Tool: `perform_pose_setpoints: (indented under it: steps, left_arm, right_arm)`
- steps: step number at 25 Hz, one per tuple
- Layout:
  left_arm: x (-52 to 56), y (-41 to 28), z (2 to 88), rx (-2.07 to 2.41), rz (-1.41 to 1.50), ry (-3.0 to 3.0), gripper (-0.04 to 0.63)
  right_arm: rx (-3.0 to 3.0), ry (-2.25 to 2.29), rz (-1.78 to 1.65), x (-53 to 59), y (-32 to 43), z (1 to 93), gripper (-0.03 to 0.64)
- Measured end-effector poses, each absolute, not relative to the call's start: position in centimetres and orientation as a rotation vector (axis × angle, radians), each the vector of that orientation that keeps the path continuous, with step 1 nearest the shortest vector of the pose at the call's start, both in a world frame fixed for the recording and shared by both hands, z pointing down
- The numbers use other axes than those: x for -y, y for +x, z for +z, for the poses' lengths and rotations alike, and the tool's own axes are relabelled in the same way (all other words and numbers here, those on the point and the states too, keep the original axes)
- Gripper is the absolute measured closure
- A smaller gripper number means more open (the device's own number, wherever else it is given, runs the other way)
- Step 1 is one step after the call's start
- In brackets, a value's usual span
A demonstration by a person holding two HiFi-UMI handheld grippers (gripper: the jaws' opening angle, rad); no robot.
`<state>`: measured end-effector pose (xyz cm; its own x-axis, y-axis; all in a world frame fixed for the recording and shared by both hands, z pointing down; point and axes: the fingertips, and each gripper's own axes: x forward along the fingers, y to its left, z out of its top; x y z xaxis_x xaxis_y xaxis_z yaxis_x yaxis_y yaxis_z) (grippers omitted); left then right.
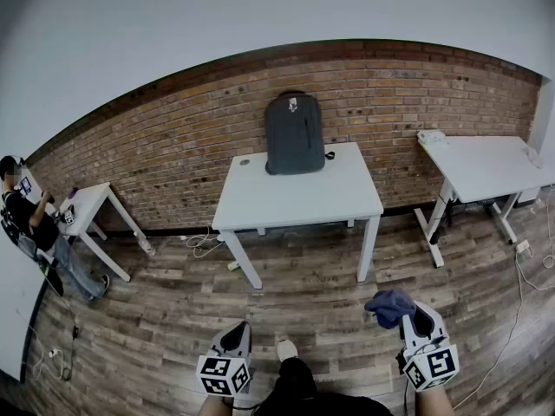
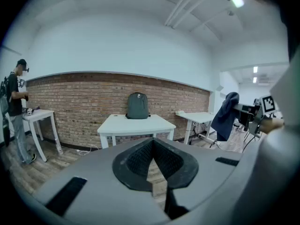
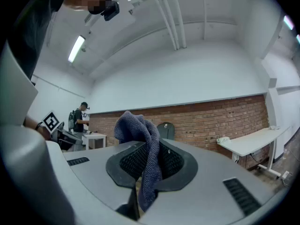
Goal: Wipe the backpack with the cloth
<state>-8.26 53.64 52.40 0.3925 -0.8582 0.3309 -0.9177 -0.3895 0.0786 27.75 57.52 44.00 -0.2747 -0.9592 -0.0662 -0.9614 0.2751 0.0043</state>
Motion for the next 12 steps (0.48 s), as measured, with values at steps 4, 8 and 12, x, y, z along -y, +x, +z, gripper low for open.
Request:
perform_pose_setpoints:
  steps: [4,8,12]
  left_arm:
    - [-51.3,-7.7,53.5,1.575,0.364,2.395,0.598]
    - [-48.7,-7.3,53.0,1.571,0.349,2.402,0.598]
    - [-46.0,-7.7,53.5,1.56,0.356,2.399,0.598]
  right_arm:
    - [-2.455,-1.878,0.044,-55.9,28.6,44.8,0.577]
    - [-2.456,-1.894,0.025,-54.4,28.9,45.2,0.577]
    - [-2.462,-1.895,0.001,-51.7,28.5,45.6,0.577]
